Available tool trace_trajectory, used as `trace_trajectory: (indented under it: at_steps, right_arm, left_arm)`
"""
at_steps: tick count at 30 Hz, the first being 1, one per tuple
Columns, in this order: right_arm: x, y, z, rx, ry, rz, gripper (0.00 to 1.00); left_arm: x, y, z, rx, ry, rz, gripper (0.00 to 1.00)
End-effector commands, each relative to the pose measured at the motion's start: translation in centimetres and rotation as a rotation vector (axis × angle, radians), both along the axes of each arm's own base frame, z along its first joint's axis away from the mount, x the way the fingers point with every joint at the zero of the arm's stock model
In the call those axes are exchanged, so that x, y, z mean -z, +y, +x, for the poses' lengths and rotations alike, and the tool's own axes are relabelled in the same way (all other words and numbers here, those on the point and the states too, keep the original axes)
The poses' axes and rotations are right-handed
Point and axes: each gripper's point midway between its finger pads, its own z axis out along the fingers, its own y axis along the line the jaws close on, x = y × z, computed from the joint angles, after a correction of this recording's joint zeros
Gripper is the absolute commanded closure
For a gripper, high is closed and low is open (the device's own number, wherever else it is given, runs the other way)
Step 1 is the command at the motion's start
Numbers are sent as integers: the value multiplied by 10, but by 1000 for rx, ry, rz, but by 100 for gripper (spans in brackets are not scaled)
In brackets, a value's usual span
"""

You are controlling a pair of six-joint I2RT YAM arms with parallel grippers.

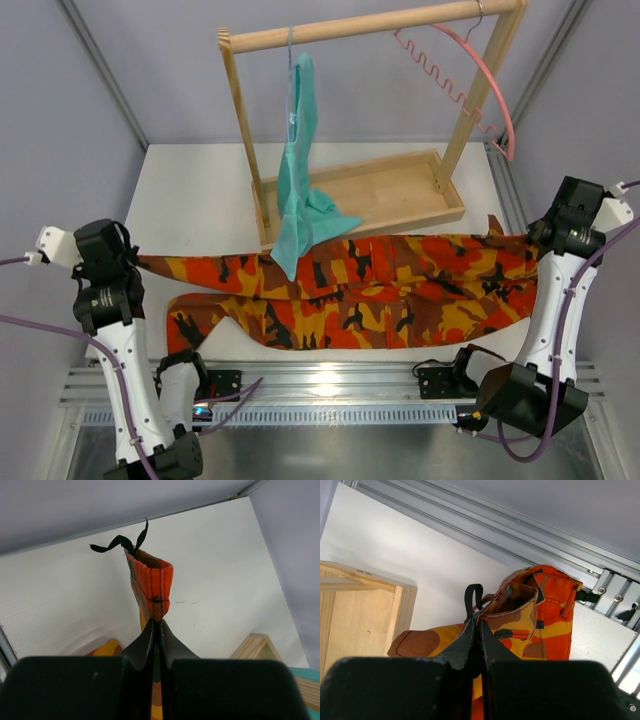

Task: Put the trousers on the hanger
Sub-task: Fold the trousers

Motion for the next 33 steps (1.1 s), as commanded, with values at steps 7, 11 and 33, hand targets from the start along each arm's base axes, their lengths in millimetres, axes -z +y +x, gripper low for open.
trace_trajectory:
  at_steps: [7, 11, 33]
  right_arm:
    - [-24, -5, -22, 9, -44, -45, 96]
    - [-31, -4, -27, 10, -56, -45, 96]
    - [-60, 13, -46, -31, -132, -81, 96]
  left_arm:
    - [-19, 2, -22, -40, -39, 43, 99]
    - [-20, 1, -29, -48, -49, 52, 100]
    - [-43, -14, -33, 6, -136, 32, 100]
